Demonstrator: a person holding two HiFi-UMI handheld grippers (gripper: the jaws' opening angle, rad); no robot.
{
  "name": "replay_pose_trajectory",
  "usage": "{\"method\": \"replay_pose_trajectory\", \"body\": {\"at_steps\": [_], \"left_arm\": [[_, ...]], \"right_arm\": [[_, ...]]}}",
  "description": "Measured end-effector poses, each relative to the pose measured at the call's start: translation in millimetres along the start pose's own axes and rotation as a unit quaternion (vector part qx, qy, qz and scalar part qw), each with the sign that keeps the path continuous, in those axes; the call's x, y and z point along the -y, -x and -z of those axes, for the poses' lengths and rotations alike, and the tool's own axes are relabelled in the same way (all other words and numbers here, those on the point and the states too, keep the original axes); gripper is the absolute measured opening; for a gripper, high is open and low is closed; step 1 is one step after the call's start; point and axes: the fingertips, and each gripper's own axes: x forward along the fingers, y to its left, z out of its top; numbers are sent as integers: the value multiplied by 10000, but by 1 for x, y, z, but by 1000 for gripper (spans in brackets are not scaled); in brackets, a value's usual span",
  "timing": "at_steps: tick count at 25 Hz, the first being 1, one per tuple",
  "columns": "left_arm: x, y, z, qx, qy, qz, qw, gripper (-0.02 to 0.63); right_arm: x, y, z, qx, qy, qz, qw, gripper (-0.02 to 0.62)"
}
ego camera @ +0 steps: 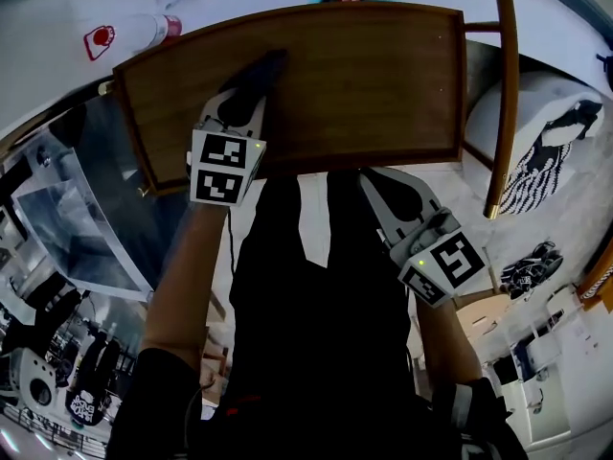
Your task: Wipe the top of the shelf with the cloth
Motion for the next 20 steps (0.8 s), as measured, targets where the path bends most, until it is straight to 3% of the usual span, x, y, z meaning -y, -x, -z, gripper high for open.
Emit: {"method": "replay_pose_trajectory", "body": {"at_steps": [20], "left_arm": [[111,-67,-71,7,-592,728,9956,57]], "right_arm": [[66,66,-4,420,-488,374,9972,5]]}}
